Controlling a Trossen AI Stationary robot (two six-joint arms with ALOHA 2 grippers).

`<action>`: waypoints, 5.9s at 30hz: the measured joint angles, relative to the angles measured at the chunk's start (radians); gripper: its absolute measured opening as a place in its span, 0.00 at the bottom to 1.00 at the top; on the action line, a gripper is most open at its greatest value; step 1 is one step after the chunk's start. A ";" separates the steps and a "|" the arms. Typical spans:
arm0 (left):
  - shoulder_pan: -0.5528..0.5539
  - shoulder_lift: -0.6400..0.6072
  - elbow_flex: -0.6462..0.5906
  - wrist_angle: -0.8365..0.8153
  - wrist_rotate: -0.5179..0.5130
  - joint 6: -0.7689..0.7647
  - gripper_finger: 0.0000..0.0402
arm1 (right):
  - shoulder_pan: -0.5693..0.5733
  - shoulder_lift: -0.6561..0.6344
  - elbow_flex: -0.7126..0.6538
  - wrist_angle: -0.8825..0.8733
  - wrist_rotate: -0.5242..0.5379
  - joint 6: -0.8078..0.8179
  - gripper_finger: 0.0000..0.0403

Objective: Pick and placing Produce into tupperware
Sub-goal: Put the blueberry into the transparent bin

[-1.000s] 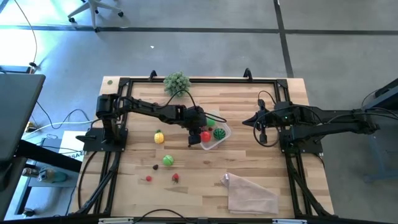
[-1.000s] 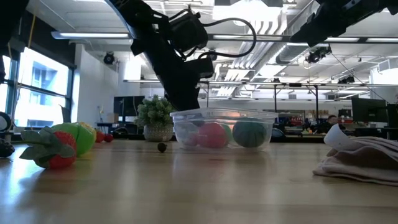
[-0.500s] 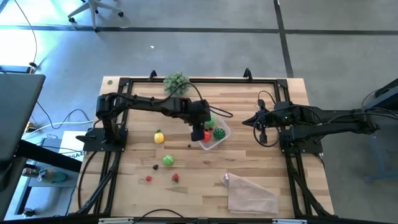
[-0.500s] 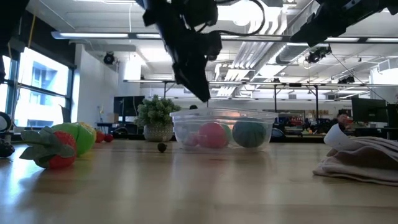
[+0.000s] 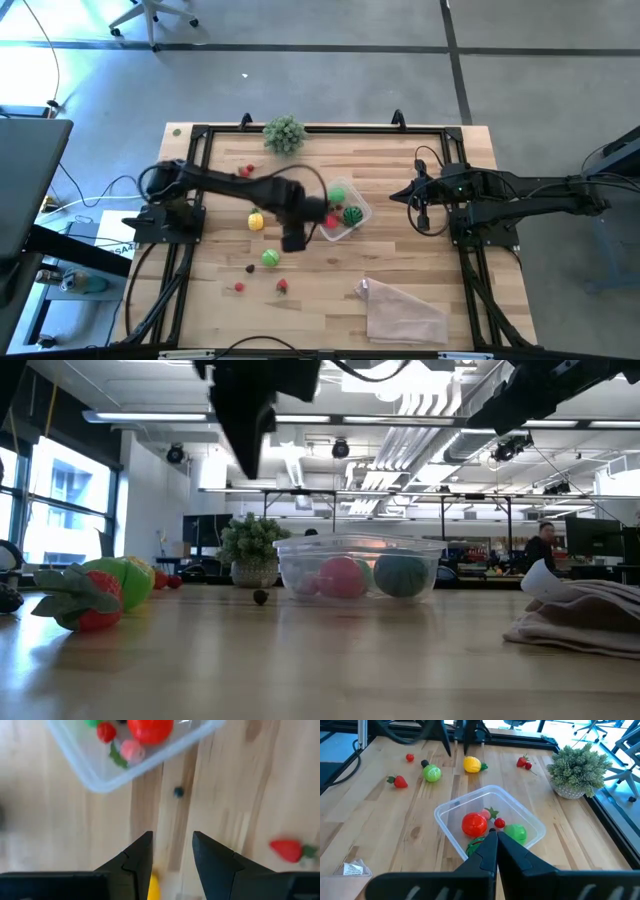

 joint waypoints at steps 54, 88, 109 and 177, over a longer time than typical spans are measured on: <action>0.013 -0.229 -0.953 1.258 0.077 0.115 0.32 | 0.000 0.000 0.000 -0.023 0.000 0.000 0.00; 0.013 -0.190 -0.954 1.346 0.053 0.115 0.52 | 0.000 0.000 0.000 -0.023 0.000 0.000 0.00; 0.027 -0.107 -0.877 1.253 0.052 0.149 0.51 | 0.000 0.000 0.000 -0.023 0.000 0.000 0.00; 0.026 -0.136 -0.653 1.129 0.185 0.156 0.15 | 0.000 0.000 0.000 -0.023 0.000 0.000 0.00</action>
